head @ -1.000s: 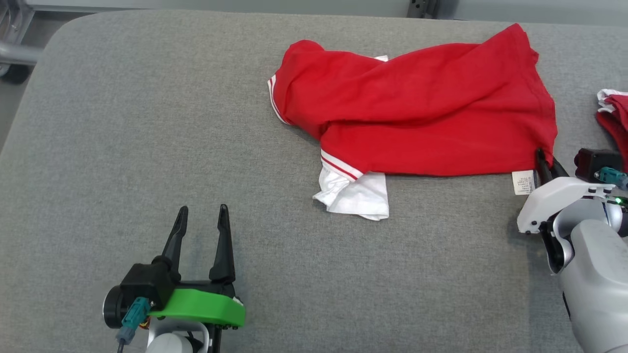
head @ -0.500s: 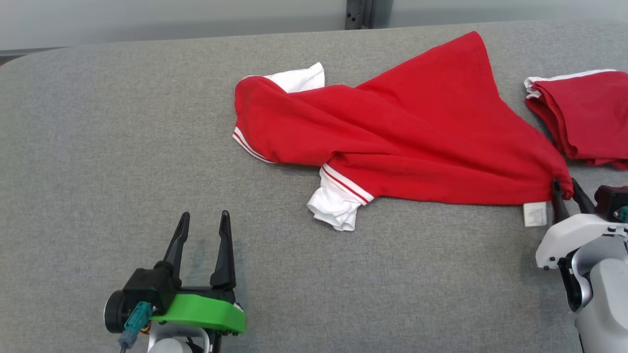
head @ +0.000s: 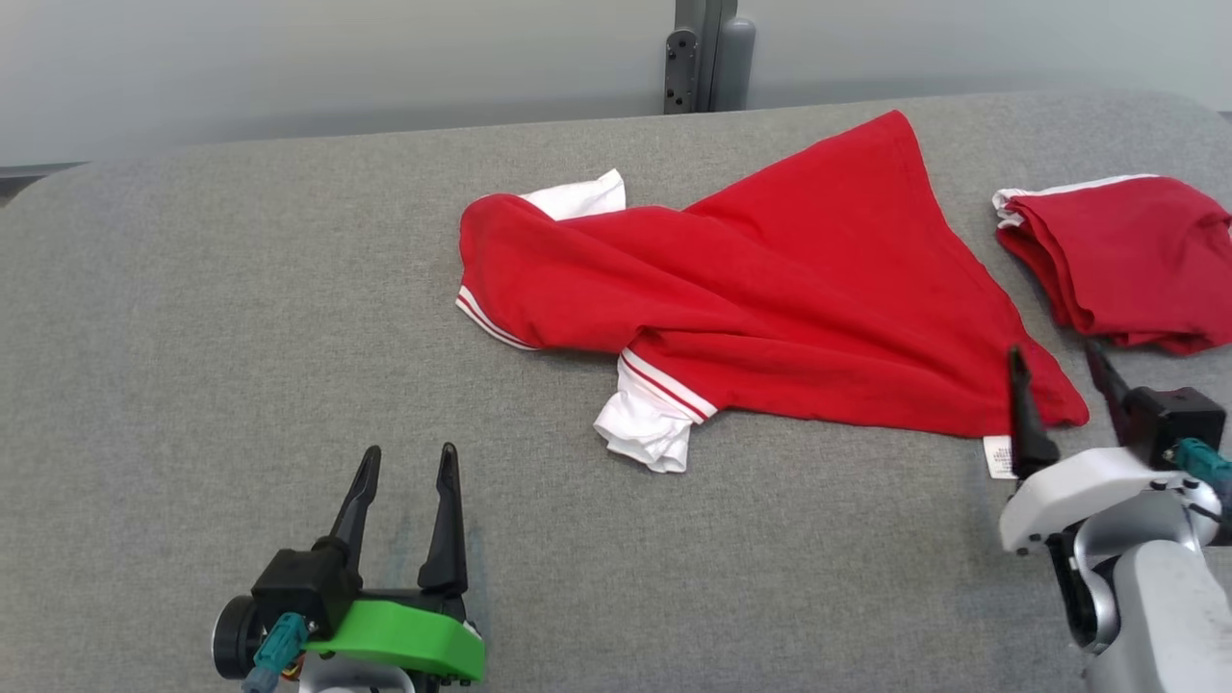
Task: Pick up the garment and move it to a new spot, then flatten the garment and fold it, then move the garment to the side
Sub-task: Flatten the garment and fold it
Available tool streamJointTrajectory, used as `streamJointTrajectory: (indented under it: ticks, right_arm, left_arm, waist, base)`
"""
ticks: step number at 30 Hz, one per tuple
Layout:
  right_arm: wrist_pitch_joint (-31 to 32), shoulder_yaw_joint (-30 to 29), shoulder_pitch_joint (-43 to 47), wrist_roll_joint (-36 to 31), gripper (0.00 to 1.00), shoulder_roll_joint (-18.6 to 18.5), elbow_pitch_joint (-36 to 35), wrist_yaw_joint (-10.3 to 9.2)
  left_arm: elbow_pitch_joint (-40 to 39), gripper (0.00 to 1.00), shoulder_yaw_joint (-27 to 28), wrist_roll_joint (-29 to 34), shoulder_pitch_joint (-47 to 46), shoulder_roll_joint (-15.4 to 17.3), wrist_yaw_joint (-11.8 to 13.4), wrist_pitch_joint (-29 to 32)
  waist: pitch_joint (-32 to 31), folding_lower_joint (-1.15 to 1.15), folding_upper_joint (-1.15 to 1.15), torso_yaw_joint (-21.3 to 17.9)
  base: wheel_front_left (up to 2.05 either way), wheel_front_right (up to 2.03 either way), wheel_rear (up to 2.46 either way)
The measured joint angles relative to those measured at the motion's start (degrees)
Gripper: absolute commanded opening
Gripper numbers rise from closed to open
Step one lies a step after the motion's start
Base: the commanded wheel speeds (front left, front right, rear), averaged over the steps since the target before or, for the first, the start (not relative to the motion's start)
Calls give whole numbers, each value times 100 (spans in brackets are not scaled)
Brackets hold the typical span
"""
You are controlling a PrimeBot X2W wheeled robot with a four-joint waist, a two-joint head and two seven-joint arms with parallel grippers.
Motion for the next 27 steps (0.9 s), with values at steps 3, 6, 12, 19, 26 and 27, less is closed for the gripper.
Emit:
streamJointTrajectory:
  ticks: [3,6,12,19,26,27]
  right_arm:
    - [119,328,145,129,100,79,-160,0]
    - [171,568,232,235,100,124,-168,0]
    - [160,801,275,296,100,194,-37,0]
    - [9,746,216,283,100,247,31,0]
    - [-87,727,-24,231,100,311,-49,0]
    - [-89,740,-53,232,100,319,-58,0]
  left_arm:
    - [1,100,-31,1,15,0,-8,0]
    - [15,100,-38,2,20,0,-23,0]
    - [31,100,-79,10,98,0,-35,0]
    - [457,100,-806,-210,29,1,-308,2]
    - [1338,100,-1716,-368,-822,-8,-438,51]
    - [1470,100,-1779,-400,-931,-8,-423,51]
  waist:
    - [-65,0,0,46]
    - [-99,0,0,141]
    - [-164,0,0,334]
    - [-188,0,0,394]
    - [-119,0,0,73]
    - [-106,0,0,18]
  base:
    - [0,0,0]
    - [0,0,0]
    - [0,0,0]
    - [0,0,0]
    - [0,0,0]
    - [0,0,0]
